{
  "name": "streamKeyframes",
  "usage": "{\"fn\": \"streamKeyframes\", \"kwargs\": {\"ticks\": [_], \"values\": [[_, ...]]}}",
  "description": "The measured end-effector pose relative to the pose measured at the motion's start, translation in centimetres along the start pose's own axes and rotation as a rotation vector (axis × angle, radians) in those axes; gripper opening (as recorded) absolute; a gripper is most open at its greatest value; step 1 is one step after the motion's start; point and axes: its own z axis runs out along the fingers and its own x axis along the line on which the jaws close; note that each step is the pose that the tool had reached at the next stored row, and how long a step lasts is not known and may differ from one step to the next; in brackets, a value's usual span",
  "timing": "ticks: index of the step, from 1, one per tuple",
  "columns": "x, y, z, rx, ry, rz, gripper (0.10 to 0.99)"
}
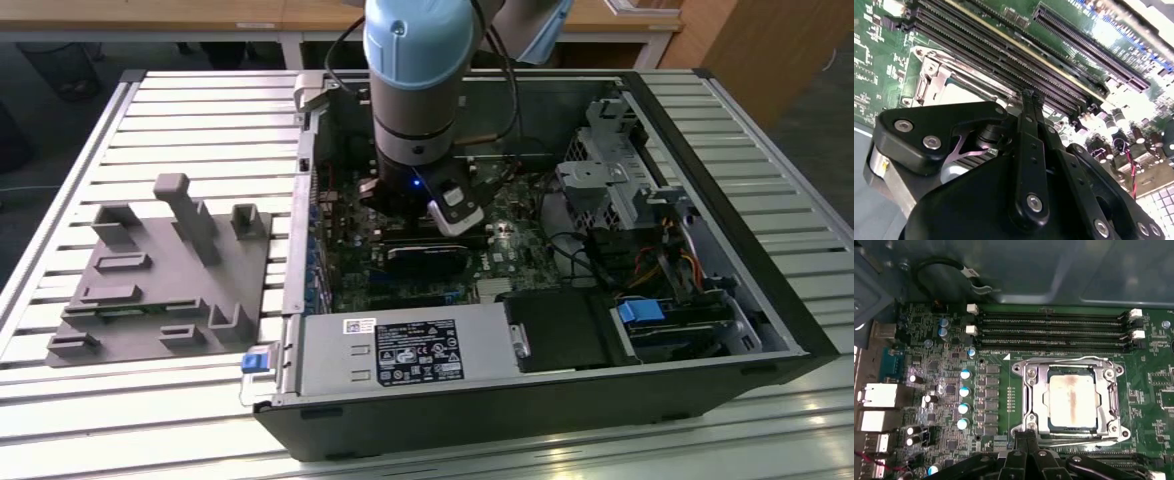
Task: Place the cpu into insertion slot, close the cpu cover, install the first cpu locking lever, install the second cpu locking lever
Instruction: 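Install the second cpu locking lever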
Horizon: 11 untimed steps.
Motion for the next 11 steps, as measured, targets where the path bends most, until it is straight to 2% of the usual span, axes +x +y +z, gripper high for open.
{"fn": "streamKeyframes", "kwargs": {"ticks": [6,11], "values": [[0.14,-0.17,0.53,-0.01,0.0003,0.0,0.125],[0.14,-0.14,0.46,-0.014,-0.0007,0.0,0.125]]}}
